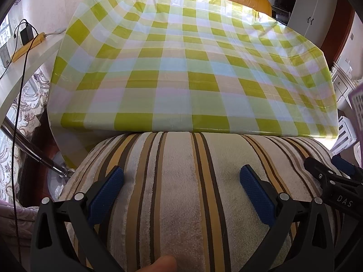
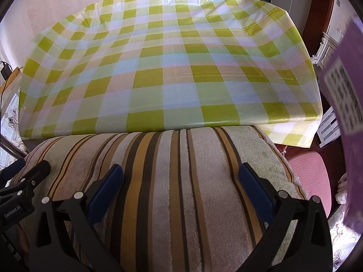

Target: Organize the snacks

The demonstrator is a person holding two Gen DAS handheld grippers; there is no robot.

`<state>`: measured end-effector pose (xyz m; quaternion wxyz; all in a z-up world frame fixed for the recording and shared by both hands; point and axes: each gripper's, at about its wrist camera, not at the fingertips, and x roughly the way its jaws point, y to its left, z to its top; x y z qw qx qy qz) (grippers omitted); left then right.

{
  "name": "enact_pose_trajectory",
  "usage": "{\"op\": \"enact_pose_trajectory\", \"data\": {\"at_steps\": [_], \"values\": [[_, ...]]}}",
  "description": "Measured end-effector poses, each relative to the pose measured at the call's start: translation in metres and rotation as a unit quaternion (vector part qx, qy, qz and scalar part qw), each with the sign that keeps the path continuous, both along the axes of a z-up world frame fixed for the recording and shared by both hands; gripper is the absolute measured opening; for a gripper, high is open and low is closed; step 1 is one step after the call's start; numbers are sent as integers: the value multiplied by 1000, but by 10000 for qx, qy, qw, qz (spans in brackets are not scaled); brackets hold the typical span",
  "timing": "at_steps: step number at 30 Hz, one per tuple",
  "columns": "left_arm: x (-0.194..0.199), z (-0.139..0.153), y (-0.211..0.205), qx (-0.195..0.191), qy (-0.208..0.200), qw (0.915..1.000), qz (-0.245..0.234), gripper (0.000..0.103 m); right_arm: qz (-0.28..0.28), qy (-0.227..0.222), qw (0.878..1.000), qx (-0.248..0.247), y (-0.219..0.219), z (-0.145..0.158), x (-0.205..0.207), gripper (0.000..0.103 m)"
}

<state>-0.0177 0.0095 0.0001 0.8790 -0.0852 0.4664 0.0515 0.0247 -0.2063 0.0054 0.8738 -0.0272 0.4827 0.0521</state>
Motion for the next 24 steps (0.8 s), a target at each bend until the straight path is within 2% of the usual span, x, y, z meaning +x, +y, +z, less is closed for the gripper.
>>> {"op": "enact_pose_trajectory", "data": {"at_steps": [24], "values": [[6, -4, 3, -56, 102, 9999, 28, 99, -20, 6, 10000, 32, -1, 0, 2, 102]]}}
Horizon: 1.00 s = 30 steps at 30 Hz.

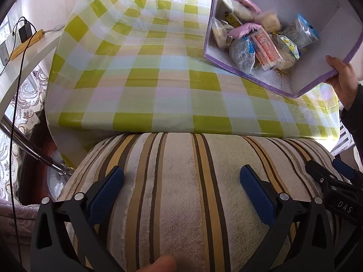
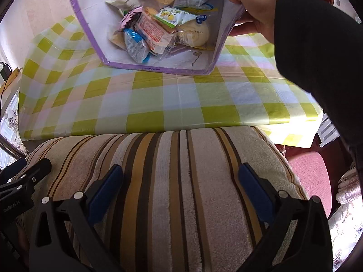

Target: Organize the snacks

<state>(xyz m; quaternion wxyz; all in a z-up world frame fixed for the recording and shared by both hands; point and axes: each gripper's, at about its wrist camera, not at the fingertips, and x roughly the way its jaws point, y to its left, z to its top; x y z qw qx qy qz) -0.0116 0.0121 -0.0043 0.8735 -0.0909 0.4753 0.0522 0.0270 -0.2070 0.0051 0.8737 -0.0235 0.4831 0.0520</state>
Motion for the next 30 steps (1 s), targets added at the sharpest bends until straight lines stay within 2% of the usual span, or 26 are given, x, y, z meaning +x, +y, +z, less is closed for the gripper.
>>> {"op": "enact_pose_trajectory", "data": {"at_steps": [30], "values": [[0, 1, 1, -31, -102, 9999, -13, 99, -3, 60, 10000, 67, -4, 1, -1, 102]]}}
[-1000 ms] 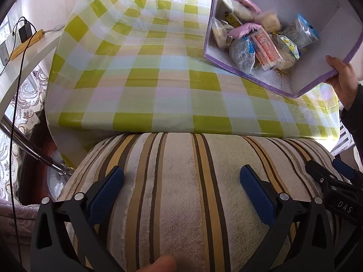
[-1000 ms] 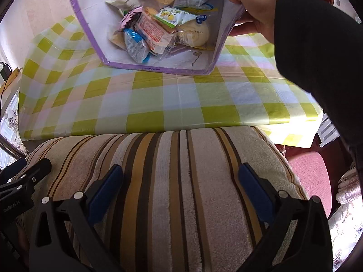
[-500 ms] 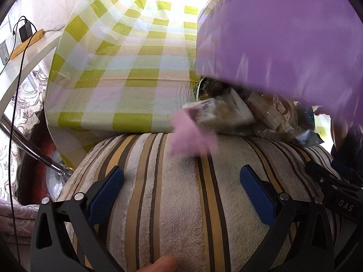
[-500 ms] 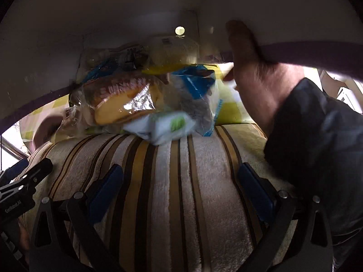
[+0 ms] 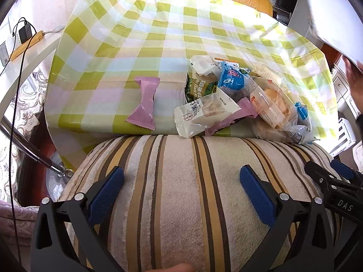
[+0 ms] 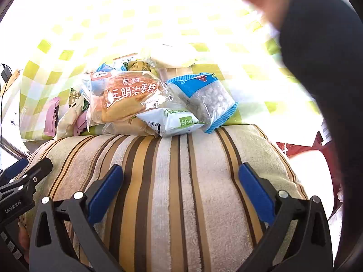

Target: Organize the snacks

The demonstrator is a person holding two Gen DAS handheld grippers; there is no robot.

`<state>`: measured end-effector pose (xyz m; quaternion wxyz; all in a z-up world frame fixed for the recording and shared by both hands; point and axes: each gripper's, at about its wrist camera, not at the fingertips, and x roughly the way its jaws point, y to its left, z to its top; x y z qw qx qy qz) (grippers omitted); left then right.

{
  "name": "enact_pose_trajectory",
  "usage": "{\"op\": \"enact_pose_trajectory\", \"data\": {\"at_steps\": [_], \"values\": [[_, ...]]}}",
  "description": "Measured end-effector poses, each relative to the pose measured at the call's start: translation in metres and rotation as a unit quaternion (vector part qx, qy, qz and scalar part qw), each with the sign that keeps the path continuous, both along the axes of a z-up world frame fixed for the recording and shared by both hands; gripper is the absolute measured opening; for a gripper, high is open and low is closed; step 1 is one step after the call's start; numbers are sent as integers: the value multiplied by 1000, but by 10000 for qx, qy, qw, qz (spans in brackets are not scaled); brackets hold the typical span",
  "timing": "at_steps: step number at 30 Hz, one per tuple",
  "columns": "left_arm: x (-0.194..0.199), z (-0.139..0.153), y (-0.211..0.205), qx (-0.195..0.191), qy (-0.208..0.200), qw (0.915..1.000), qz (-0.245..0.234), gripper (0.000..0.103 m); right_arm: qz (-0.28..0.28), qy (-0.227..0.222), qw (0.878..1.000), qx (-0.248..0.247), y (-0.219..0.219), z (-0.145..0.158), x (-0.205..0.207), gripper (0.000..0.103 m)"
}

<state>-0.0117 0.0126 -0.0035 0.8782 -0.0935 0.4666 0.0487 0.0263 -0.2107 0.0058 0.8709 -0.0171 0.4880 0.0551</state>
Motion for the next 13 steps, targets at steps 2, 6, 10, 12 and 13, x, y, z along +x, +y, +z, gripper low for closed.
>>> {"op": "enact_pose_trajectory", "data": {"at_steps": [2, 6, 10, 12, 13], "values": [[-2, 1, 0, -3, -47, 10000, 14, 99, 5, 4, 10000, -2, 0, 0, 0, 102], [0, 1, 0, -18, -28, 10000, -12, 99, 4, 10, 10000, 4, 1, 0, -1, 102], [2, 0, -1, 7, 63, 10000, 31, 99, 5, 15, 10000, 6, 3, -2, 1, 102], [2, 0, -2, 26, 73, 10000, 49, 99, 6, 15, 10000, 1, 3, -2, 1, 102], [2, 0, -2, 23, 72, 10000, 55, 99, 7, 17, 10000, 2, 3, -2, 1, 102]]}}
